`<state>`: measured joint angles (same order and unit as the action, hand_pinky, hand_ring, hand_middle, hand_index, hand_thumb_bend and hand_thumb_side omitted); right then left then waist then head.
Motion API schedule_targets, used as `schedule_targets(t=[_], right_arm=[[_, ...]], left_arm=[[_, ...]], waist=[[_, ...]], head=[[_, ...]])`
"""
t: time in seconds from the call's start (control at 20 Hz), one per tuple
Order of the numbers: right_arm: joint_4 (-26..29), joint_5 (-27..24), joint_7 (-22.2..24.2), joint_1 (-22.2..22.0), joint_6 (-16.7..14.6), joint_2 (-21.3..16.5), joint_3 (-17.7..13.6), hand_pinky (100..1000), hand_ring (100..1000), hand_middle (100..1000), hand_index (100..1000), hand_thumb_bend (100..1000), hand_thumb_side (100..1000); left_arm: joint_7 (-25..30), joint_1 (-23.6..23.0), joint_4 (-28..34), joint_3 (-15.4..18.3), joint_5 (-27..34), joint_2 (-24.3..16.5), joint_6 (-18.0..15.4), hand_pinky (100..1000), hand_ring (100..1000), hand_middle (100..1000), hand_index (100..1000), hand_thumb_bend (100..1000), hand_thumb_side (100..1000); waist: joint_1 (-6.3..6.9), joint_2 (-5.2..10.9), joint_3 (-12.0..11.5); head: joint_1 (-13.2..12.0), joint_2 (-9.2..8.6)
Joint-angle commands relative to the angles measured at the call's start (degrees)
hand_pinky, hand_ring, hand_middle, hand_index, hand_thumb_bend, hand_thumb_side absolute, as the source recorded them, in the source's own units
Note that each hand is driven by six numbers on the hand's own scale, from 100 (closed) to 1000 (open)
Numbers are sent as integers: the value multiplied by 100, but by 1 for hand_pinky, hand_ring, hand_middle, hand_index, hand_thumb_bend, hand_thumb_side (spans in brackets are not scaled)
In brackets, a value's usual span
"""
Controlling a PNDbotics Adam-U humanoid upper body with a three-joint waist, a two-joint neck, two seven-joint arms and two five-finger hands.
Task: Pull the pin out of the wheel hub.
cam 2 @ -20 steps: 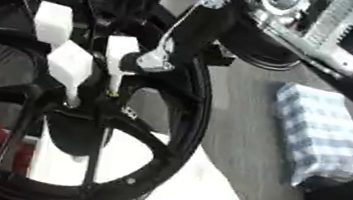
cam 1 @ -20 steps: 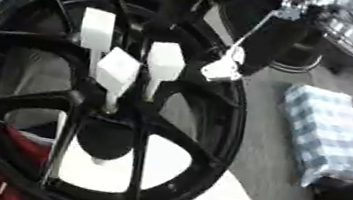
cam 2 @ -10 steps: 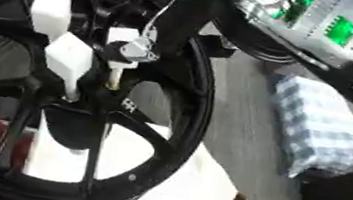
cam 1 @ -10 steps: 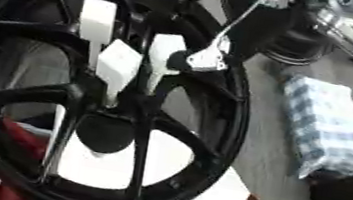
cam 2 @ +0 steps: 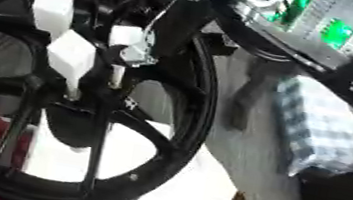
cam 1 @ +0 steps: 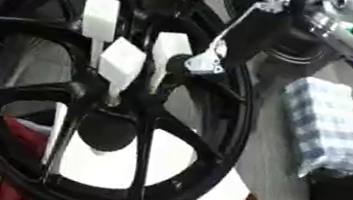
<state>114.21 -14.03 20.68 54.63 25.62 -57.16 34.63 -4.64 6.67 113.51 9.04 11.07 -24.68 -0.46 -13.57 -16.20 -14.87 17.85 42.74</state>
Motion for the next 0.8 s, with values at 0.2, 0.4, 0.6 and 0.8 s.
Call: schedule_targets(t=[0.2, 0.4, 0.6, 0.8], right_arm=[[38, 209, 77, -77, 166, -174, -71, 761, 807, 746, 773, 438, 100], [38, 260, 130, -126, 222, -179, -63, 760, 807, 744, 773, 433, 100], [38, 277, 159, -160, 269, -181, -57, 760, 806, 742, 774, 428, 100], [38, 299, 173, -194, 327, -184, -51, 759, 802, 736, 772, 422, 100]], left_arm=[[2, 66, 108, 14, -43, -1, 37, 895, 584, 513, 720, 100, 784], [8, 77, 108, 12, -58, 26, 48, 895, 584, 512, 720, 100, 786], [9, 87, 108, 11, -71, 42, 48, 896, 584, 513, 720, 100, 786], [11, 94, 108, 10, -82, 59, 50, 897, 584, 513, 720, 100, 787]], waist=[[62, 33, -11], [62, -1, -22], [62, -26, -36], [62, -46, -50]], head=[[50, -49], [62, -59], [73, -73], [84, -91]])
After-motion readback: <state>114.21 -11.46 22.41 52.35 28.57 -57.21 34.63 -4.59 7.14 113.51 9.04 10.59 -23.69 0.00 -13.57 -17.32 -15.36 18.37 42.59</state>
